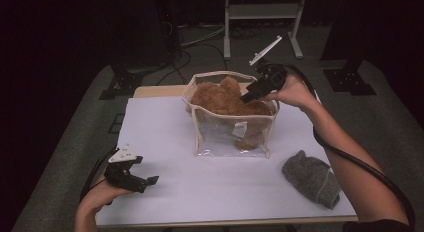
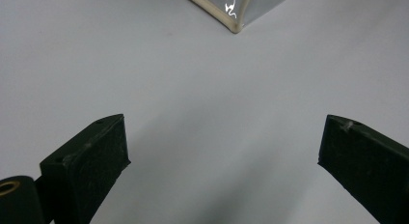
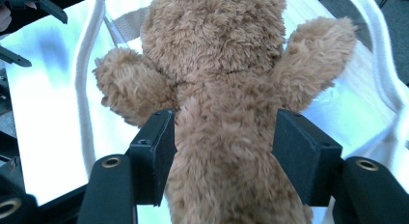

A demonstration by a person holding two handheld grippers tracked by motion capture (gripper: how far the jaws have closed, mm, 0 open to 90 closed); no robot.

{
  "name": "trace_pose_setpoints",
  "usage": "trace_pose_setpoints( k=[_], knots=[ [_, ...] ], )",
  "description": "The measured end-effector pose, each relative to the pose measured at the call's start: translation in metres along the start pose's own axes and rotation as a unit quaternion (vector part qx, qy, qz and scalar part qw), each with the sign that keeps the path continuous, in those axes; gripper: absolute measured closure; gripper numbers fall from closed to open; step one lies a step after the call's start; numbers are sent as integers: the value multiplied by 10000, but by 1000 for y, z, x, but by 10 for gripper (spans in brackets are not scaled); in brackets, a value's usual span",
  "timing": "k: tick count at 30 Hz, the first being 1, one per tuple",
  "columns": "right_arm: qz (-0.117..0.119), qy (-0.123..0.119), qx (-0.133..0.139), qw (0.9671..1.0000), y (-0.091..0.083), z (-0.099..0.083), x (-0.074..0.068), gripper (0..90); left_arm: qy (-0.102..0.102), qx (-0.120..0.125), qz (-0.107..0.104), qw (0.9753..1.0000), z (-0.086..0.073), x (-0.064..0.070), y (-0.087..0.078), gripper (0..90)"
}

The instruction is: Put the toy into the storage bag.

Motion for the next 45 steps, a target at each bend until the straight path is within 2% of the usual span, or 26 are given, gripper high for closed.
trace_pose_setpoints(
  k=[3, 11, 23, 45],
  knots=[
    [5, 14, 167, 9999, -9, -2, 1, 386, -10, 11, -13, 10000, 0, 0, 0, 27],
    [-52, 130, 350, 9993, -33, -11, 2, 383, -10, 11, -13, 10000, 0, 1, 0, 27],
    [-154, 364, 505, 9979, -58, -35, 11, 383, 40, 28, -98, 9999, 3, 3, 4, 27],
    [-270, 706, 678, 9948, -83, -78, 20, 369, 9, -3, -132, 9999, 2, 2, 7, 27]
  ],
)
Point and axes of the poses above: each handheld gripper's, and its own axes: y roughly forward along the jaws, z roughly out of its top, x roughly to its right, the point moved 4 cm from there along y, roughly forward along the jaws, and after that the axes turned 14 degrees about -z, right-handed, at the moved point
